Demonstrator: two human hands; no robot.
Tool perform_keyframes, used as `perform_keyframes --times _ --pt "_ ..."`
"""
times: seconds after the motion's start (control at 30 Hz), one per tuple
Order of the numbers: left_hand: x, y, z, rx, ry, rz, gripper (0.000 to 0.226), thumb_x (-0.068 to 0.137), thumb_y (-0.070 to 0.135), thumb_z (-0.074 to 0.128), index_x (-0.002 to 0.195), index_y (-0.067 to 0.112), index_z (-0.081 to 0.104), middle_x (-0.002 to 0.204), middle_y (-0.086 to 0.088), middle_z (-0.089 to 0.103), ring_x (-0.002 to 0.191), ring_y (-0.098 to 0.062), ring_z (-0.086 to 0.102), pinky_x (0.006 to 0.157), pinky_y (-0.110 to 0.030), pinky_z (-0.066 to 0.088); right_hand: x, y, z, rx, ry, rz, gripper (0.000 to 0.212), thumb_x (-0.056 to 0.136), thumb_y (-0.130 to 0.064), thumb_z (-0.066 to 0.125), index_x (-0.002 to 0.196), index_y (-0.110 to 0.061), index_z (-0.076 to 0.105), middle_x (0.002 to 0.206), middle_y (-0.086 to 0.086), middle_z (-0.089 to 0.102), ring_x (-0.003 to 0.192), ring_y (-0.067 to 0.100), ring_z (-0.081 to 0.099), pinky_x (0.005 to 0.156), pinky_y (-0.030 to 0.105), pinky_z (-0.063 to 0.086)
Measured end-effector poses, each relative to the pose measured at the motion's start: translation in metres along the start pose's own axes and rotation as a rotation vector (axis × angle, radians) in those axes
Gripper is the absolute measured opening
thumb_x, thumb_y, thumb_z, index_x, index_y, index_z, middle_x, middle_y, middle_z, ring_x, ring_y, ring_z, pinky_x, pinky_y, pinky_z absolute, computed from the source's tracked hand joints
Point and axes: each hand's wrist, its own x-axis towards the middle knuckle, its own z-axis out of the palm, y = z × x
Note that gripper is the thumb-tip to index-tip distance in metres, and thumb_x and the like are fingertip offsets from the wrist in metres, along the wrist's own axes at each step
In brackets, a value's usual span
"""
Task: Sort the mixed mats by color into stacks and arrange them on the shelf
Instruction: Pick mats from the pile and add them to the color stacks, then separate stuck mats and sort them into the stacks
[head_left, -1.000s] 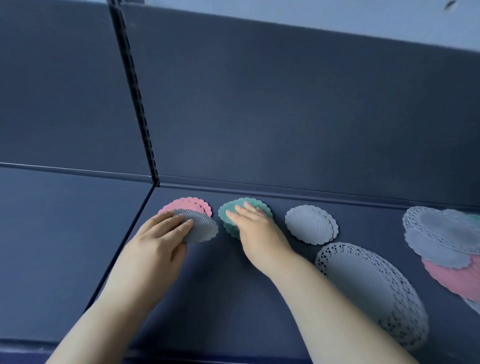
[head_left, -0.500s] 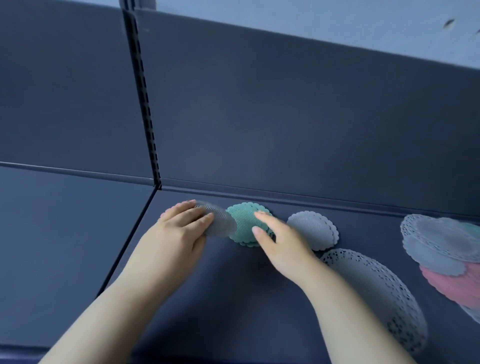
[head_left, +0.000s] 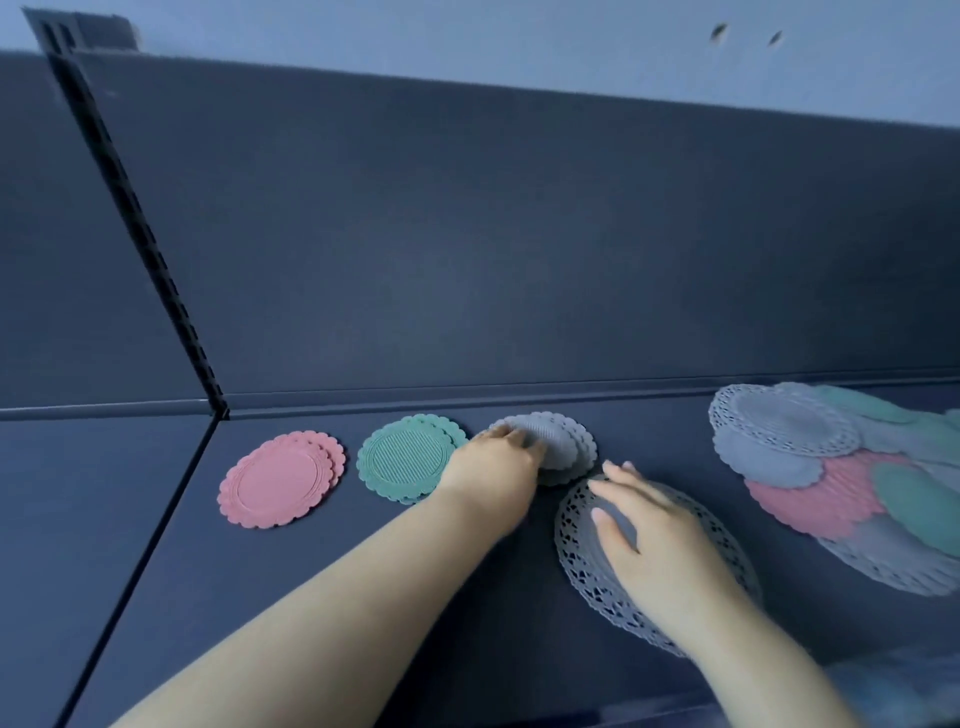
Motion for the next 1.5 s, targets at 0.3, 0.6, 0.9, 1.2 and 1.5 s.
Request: perform_keyframes --times 0.3,0.6,0.9,1.2,1.5 --pt "-0.019 0.014 -0.011 0.069 0.006 0.052 0.049 0.100 0.032 0.026 0.148 0.027 0.021 0.155 0.002 0.022 0.143 -0.019 0.016 0.115 -0.035 0.013 -0.010 0.012 -0.003 -0.004 -0.019 -0.018 0.041 0.097 -0.032 0.037 0.138 -0.030 0.037 0.150 -0.018 0.022 0.138 -0.005 0.010 0.103 0.010 0.011" --pt "-0.044 0.099 -0.017 -0.011 0.360 0.166 0.044 0.083 0.034 0.036 0.103 0.020 0.072 0.093 0.004 0.072 0.086 -0.018 0.069 0.078 -0.033 0.054 -0.023 0.073 -0.047 -0.007 -0.003 -0.130 0.047 0.096 -0.033 0.039 0.142 -0.029 0.030 0.151 -0.017 0.021 0.139 -0.004 0.008 0.108 0.013 0.010" --pt "-0.028 0.265 0.006 -0.091 0.387 0.116 0.040 0.083 0.031 0.040 0.106 0.019 0.071 0.097 0.003 0.072 0.089 -0.019 0.069 0.078 -0.035 0.055 -0.072 0.212 -0.134 -0.025 -0.030 -0.079 0.046 0.096 -0.031 0.041 0.141 -0.026 0.033 0.150 -0.016 0.024 0.138 -0.001 0.017 0.102 0.008 0.010" --pt "-0.018 0.323 0.027 -0.095 0.336 0.011 0.038 0.082 0.029 0.041 0.104 0.019 0.071 0.100 0.004 0.070 0.096 -0.021 0.067 0.081 -0.038 0.054 -0.088 0.276 -0.159 0.053 -0.082 -0.087 0.047 0.096 -0.030 0.042 0.142 -0.027 0.031 0.149 -0.016 0.025 0.137 0.000 0.020 0.109 0.015 0.014" --pt "-0.001 0.284 0.025 -0.101 0.429 -0.047 0.038 0.085 0.027 0.039 0.104 0.018 0.071 0.102 0.003 0.070 0.098 -0.021 0.066 0.081 -0.033 0.053 0.001 0.256 -0.140 -0.128 0.033 -0.116 0.041 0.097 -0.022 0.039 0.137 -0.014 0.041 0.145 -0.001 0.039 0.133 0.013 0.034 0.109 0.022 0.023"
